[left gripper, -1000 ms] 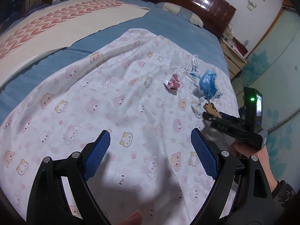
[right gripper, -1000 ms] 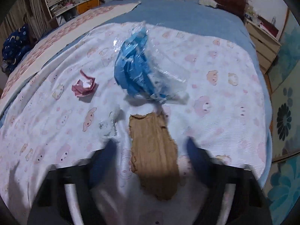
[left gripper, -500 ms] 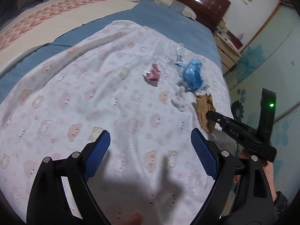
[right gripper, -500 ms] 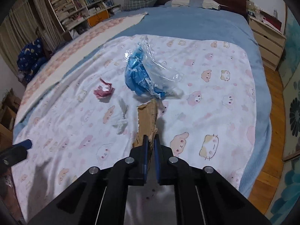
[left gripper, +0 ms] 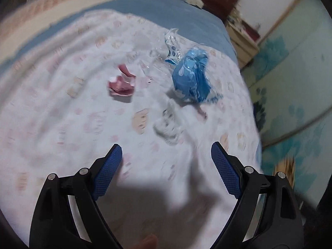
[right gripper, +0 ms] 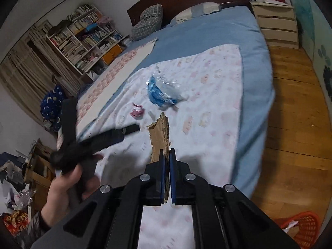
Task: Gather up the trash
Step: 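Grasp the twisted white tissue with the left tool while the right tool holds cardboard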
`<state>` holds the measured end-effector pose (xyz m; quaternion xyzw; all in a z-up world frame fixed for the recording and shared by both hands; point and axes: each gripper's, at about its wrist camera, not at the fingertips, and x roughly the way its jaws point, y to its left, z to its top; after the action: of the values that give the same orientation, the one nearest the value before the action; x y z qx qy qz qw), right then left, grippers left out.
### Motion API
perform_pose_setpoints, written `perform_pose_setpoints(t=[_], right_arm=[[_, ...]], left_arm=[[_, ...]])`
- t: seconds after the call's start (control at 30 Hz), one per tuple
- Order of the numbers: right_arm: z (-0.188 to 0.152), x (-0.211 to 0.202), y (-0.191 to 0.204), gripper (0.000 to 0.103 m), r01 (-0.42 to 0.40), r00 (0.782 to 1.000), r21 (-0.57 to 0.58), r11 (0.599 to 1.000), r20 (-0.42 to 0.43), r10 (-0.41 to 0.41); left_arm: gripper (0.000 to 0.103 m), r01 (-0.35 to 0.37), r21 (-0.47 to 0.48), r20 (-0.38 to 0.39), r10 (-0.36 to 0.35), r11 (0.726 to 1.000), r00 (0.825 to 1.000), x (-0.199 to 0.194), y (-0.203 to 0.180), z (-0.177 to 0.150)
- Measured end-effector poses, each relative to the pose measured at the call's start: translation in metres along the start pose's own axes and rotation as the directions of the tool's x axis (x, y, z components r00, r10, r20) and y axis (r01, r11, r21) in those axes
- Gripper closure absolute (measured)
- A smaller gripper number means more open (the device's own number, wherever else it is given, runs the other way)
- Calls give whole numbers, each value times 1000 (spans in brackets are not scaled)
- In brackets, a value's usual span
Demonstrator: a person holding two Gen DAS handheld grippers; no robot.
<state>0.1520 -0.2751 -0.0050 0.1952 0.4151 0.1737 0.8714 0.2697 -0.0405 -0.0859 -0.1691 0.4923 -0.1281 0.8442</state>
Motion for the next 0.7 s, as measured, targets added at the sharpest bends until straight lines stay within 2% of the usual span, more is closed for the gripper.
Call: perform_pose_setpoints(t=[0.03,0.07,0.13,0.23,0.43,0.53,0.7], right_arm=[[-2,-5,-4,98,-10,1000,7,1000,0,10],[-5,-9,-7,98,-9,1000,4,1000,0,9],[-7,-15,-14,97,10,1000,0,1000,-5,-10],[-9,-25,-32,97,25,1000,2,1000,-20,-24],[-3,-39,-63,97,32,999,37,999,-2,-32],[0,-50,-68,97,31,999,44,999,20,-31],[3,-71,-59,97,15,998,39,999,68,-18]], left_arm=[[25,21,-30,4,-20,999,1000,5,2,2],[54,31,-48,2,-31,998,1000,12,3,5],[82,-33,-45,-25,32,998,999,27,1,7],[86,-13,-98,-25,10,995,1000,37,5,4],[96,-69,-42,19,69,997,997,22,-10,2],[97,-72,-18,48,72,997,996,-6,-14,-3],[97,-89,79,142,78,993,987,-79,-38,-29]])
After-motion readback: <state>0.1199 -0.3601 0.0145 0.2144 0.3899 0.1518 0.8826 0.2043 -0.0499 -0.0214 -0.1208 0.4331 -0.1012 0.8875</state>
